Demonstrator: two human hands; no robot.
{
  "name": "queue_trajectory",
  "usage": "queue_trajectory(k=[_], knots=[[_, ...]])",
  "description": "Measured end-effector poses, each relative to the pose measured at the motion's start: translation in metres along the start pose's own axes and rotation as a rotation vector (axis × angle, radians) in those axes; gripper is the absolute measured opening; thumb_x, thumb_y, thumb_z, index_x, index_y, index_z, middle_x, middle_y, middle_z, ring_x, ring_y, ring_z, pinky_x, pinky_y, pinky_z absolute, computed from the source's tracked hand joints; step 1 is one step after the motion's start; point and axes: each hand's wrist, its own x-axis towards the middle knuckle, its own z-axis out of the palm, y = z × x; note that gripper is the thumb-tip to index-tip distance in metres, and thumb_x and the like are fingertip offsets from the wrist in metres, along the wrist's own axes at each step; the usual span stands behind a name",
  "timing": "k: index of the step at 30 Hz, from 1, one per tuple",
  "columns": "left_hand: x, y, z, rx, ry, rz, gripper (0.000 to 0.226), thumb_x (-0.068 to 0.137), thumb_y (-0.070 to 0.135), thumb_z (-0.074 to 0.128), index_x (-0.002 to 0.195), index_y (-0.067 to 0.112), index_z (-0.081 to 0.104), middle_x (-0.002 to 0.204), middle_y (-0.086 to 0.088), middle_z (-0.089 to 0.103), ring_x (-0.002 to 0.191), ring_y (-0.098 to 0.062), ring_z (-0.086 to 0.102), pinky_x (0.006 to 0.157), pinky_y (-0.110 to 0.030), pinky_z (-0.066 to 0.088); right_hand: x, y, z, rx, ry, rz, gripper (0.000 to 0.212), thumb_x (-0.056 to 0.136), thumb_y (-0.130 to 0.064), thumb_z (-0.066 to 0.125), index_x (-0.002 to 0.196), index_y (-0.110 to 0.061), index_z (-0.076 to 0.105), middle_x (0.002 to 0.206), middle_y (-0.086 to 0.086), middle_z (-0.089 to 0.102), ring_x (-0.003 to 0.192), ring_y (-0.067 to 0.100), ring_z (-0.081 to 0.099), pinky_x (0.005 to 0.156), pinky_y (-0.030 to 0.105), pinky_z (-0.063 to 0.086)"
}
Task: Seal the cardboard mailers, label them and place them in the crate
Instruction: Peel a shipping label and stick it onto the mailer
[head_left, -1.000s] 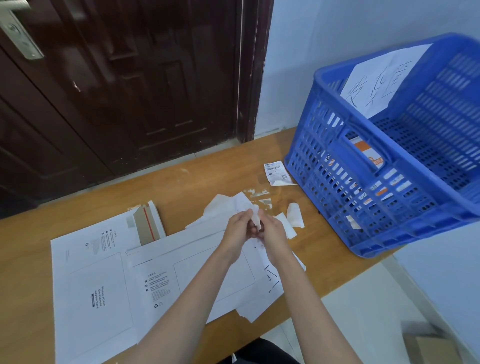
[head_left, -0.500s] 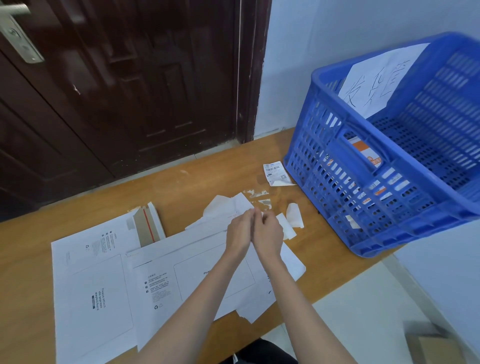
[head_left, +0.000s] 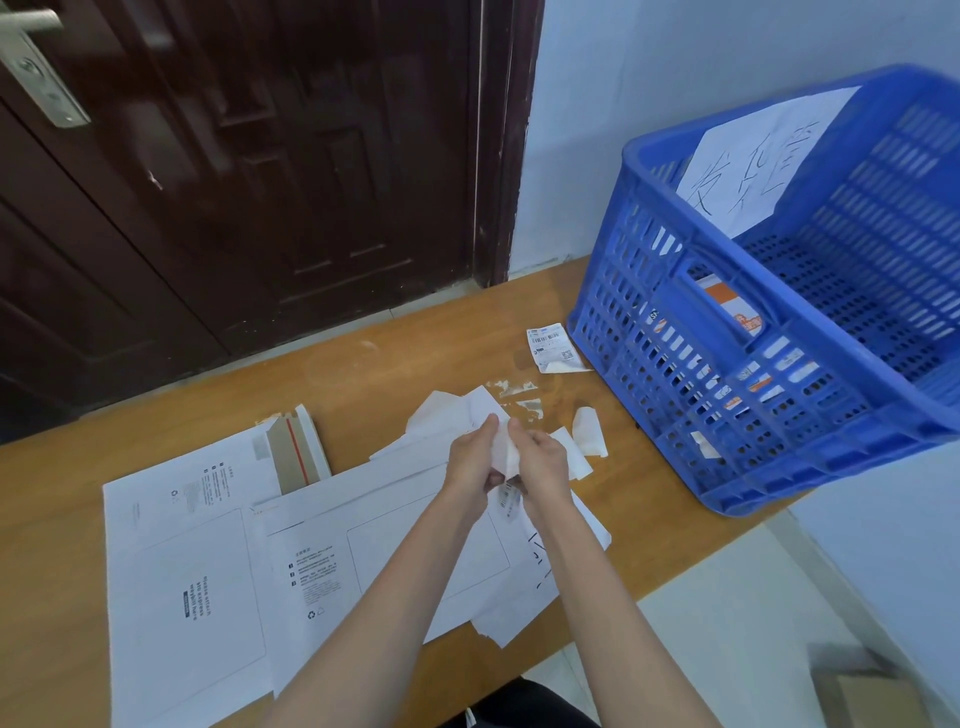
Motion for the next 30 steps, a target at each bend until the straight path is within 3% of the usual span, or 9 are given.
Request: queue_trajectory(k=[3, 5, 8, 11, 14, 16, 20, 27, 30], knots=[[-0.003, 0.002, -0.001, -0.005, -0.001, -0.001, 0.028, 0.099, 0.034, 0.049, 0.088, 0.009, 0.058, 0.065, -0.004, 0.053, 0.05, -0.016, 0.046, 0.039, -0.018, 0.035, 0.002, 0.0, -0.005, 0.071, -0.133, 0.112, 0.032, 0.094, -0.035, 0.058, 0.099, -0.004, 0.065, 0.088, 0.013, 0.066, 0.075, 0.026, 0.063, 0.06, 0.029, 0.047], [-0.003, -0.001, 0.002, 0.063, 0.063, 0.099, 0.029, 0.099, 0.034, 0.047, 0.083, 0.014, 0.06, 0.074, -0.003, 0.058, 0.063, -0.019, 0.055, 0.05, -0.021, 0.043, 0.0, 0.003, -0.006, 0.148, -0.188, 0.175, 0.044, 0.095, -0.046, 0.051, 0.105, -0.006, 0.065, 0.095, 0.013, 0.068, 0.082, 0.026, 0.063, 0.065, 0.03, 0.047], [0.001, -0.007, 0.002, 0.14, 0.186, 0.268, 0.033, 0.099, 0.035, 0.043, 0.073, 0.02, 0.058, 0.077, -0.002, 0.06, 0.076, -0.024, 0.057, 0.069, -0.037, 0.049, -0.002, 0.001, -0.007, 0.274, -0.239, 0.277, 0.069, 0.091, -0.068, 0.033, 0.096, -0.006, 0.063, 0.083, 0.011, 0.066, 0.075, 0.024, 0.06, 0.071, 0.031, 0.046], [0.003, -0.011, 0.0, 0.224, 0.208, 0.362, 0.036, 0.098, 0.033, 0.042, 0.067, 0.014, 0.044, 0.065, -0.001, 0.047, 0.069, -0.026, 0.046, 0.064, -0.036, 0.04, -0.005, -0.006, 0.001, 0.019, -0.154, 0.166, 0.065, 0.093, -0.066, 0.03, 0.079, -0.01, 0.061, 0.077, 0.007, 0.064, 0.073, 0.02, 0.062, 0.073, 0.031, 0.05], [0.002, -0.014, 0.005, 0.268, 0.155, 0.384, 0.036, 0.099, 0.029, 0.043, 0.068, 0.012, 0.048, 0.062, 0.001, 0.048, 0.064, -0.021, 0.047, 0.062, -0.033, 0.038, -0.007, -0.001, 0.015, -0.245, 0.041, -0.008, 0.048, 0.097, -0.053, 0.036, 0.083, -0.015, 0.063, 0.086, 0.003, 0.068, 0.086, 0.019, 0.064, 0.083, 0.038, 0.053], [0.001, -0.013, 0.008, 0.217, 0.12, 0.33, 0.034, 0.099, 0.029, 0.044, 0.078, 0.004, 0.056, 0.07, -0.004, 0.058, 0.07, -0.02, 0.055, 0.063, -0.031, 0.043, -0.006, 0.003, 0.016, -0.233, 0.114, -0.07, 0.041, 0.097, -0.045, 0.043, 0.085, -0.012, 0.064, 0.087, 0.006, 0.068, 0.086, 0.022, 0.064, 0.078, 0.037, 0.053], [0.0, -0.01, 0.009, -0.011, 0.04, 0.142, 0.029, 0.101, 0.028, 0.044, 0.091, 0.006, 0.062, 0.083, -0.01, 0.066, 0.076, -0.024, 0.063, 0.058, -0.026, 0.048, -0.007, -0.005, 0.009, 0.083, 0.042, 0.075, 0.021, 0.096, -0.033, 0.052, 0.084, -0.018, 0.061, 0.089, 0.006, 0.065, 0.085, 0.023, 0.063, 0.066, 0.031, 0.052], [-0.006, -0.007, 0.001, -0.513, -0.032, -0.112, 0.031, 0.101, 0.032, 0.046, 0.081, 0.008, 0.051, 0.044, -0.003, 0.045, 0.028, -0.011, 0.032, 0.046, -0.025, 0.03, -0.01, -0.011, 0.004, 0.323, 0.016, 0.284, 0.022, 0.096, -0.03, 0.054, 0.086, -0.011, 0.056, 0.074, 0.007, 0.06, 0.062, 0.021, 0.059, 0.052, 0.029, 0.046], [-0.003, -0.006, -0.006, -0.472, -0.069, -0.119, 0.036, 0.099, 0.043, 0.044, 0.089, 0.011, 0.055, 0.06, -0.004, 0.056, 0.037, -0.013, 0.049, 0.046, -0.023, 0.036, -0.008, -0.012, 0.003, 0.186, 0.001, 0.23, 0.03, 0.098, -0.038, 0.047, 0.092, -0.011, 0.058, 0.079, 0.007, 0.062, 0.068, 0.021, 0.06, 0.052, 0.026, 0.045]])
